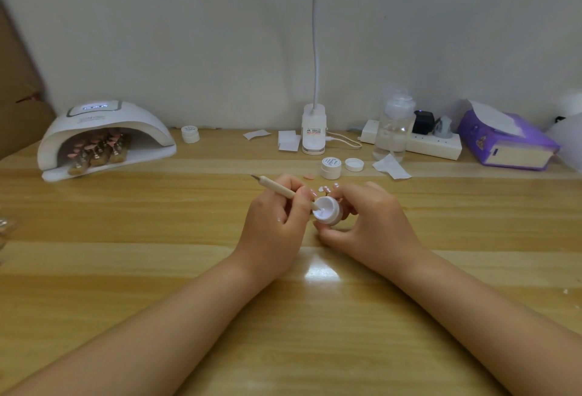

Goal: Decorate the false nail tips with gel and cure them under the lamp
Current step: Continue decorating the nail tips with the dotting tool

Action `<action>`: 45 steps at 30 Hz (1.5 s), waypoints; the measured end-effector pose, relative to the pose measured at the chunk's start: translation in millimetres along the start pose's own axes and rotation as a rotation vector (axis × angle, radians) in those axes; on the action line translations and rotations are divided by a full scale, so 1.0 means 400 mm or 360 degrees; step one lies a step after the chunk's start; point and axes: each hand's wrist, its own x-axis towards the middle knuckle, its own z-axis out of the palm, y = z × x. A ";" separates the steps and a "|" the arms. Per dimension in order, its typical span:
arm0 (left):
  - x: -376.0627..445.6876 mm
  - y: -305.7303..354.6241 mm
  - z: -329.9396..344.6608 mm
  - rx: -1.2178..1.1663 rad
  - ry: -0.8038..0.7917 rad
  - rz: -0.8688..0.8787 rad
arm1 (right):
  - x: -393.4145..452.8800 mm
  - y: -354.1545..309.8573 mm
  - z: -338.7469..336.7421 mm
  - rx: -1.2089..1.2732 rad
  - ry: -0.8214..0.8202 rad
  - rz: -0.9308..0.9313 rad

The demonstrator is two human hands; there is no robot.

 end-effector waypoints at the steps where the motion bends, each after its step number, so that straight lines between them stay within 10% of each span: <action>1: 0.000 0.000 0.000 -0.0002 0.0019 0.0004 | 0.000 -0.001 0.000 0.0003 -0.0002 0.0002; 45: 0.027 0.011 0.006 -0.0615 0.0310 -0.0348 | 0.000 0.015 0.007 0.0192 0.0011 0.0131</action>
